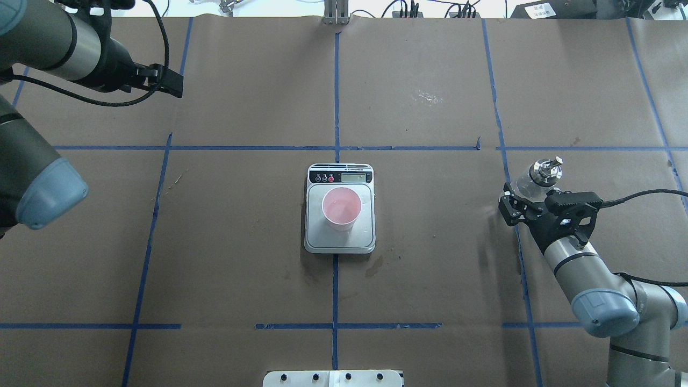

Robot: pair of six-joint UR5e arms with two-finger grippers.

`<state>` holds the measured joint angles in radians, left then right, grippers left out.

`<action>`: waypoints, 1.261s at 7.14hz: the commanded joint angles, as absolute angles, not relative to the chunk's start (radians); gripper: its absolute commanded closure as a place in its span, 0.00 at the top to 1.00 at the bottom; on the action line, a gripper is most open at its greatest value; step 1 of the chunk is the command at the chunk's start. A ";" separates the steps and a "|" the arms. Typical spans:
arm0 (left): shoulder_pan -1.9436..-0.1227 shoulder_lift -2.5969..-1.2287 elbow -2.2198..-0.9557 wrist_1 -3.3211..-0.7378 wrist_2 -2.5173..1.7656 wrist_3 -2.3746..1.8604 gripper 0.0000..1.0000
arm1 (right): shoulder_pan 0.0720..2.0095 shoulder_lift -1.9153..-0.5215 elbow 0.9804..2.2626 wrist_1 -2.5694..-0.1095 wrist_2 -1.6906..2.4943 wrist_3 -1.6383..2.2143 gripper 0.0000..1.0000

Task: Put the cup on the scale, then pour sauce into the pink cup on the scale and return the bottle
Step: 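Grasp the glass sauce bottle around its body with the right gripper, then lift the bottle with the right gripper and carry it over the cup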

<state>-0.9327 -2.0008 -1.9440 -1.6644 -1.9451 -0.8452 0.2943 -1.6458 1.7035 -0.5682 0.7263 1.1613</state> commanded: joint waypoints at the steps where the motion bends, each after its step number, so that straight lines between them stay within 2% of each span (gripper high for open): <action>1: -0.933 -2.000 -1.945 -1.664 -1.945 -0.845 1.00 | 0.307 -1.640 1.706 -0.568 0.727 1.164 0.23; 2: -0.933 -2.002 -1.945 -1.664 -1.945 -0.845 1.00 | 0.328 -1.620 1.715 -0.566 0.729 1.146 0.06; 3: -0.933 -2.003 -1.945 -1.663 -1.945 -0.845 1.00 | 0.354 -1.552 1.733 -0.569 0.736 1.046 0.00; 7: -0.934 -1.991 -1.954 -1.664 -1.945 -0.844 1.00 | 0.356 -1.461 1.756 -0.619 0.736 0.918 0.00; 9: -0.937 -1.977 -1.959 -1.666 -1.945 -0.842 1.00 | 0.357 -1.363 1.755 -0.814 0.698 0.920 0.00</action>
